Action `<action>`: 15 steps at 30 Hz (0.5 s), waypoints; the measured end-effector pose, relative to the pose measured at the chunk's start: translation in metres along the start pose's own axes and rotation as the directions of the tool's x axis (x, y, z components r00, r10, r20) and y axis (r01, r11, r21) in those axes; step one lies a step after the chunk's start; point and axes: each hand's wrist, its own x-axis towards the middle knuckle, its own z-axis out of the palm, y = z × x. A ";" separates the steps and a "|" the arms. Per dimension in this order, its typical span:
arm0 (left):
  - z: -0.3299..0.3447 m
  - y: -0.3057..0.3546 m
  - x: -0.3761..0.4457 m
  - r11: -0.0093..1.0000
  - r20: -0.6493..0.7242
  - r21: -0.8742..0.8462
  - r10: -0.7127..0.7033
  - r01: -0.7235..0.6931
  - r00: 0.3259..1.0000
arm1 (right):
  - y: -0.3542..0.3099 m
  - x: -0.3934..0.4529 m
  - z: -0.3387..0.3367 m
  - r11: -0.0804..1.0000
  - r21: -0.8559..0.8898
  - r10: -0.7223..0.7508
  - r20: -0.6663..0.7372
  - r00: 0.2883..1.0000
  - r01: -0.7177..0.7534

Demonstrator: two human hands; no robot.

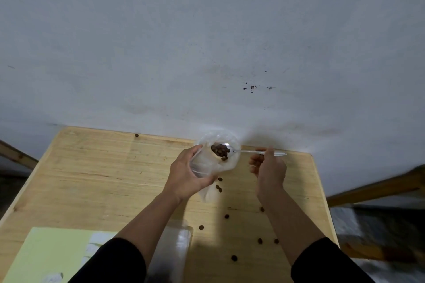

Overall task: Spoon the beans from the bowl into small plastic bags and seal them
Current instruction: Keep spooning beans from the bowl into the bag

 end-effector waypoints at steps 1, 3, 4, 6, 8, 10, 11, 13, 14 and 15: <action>0.000 0.000 0.000 1.000 0.001 -0.004 -0.001 0.001 1.000 | -0.003 -0.003 0.001 0.999 -0.023 -0.029 0.024 0.999 0.029; 0.000 0.001 0.000 1.000 0.004 -0.011 -0.005 0.005 1.000 | -0.007 -0.011 0.004 0.987 -0.095 -0.118 0.094 0.989 0.127; -0.001 0.001 0.001 1.000 0.008 -0.010 -0.009 0.009 1.000 | -0.007 -0.015 0.005 0.970 -0.144 -0.177 0.148 0.973 0.198; -0.001 0.002 0.001 1.000 0.016 -0.013 -0.014 0.014 1.000 | -0.008 -0.024 0.008 0.913 -0.219 -0.288 0.250 0.924 0.344; -0.002 0.002 0.000 0.999 0.022 -0.032 -0.013 0.014 1.000 | -0.009 -0.029 0.009 0.891 -0.231 -0.337 0.237 0.911 0.390; -0.002 0.001 -0.001 0.999 0.023 -0.046 -0.008 0.010 1.000 | -0.011 -0.027 0.008 0.896 -0.247 -0.346 0.130 0.929 0.368; -0.003 0.002 -0.001 0.999 0.024 -0.045 -0.006 0.007 1.000 | -0.011 -0.025 0.006 0.896 -0.270 -0.345 0.081 0.935 0.353; -0.003 0.002 -0.003 0.999 0.029 -0.034 -0.006 0.007 1.000 | -0.009 -0.021 0.003 0.889 -0.331 -0.322 0.034 0.946 0.315; -0.003 0.001 -0.003 0.999 0.032 -0.034 -0.008 0.009 0.999 | -0.006 -0.019 0.002 0.883 -0.369 -0.301 0.032 0.953 0.291; -0.003 0.000 -0.004 0.999 0.035 -0.037 -0.009 0.010 0.999 | -0.003 -0.017 0.002 0.873 -0.407 -0.277 0.041 0.960 0.269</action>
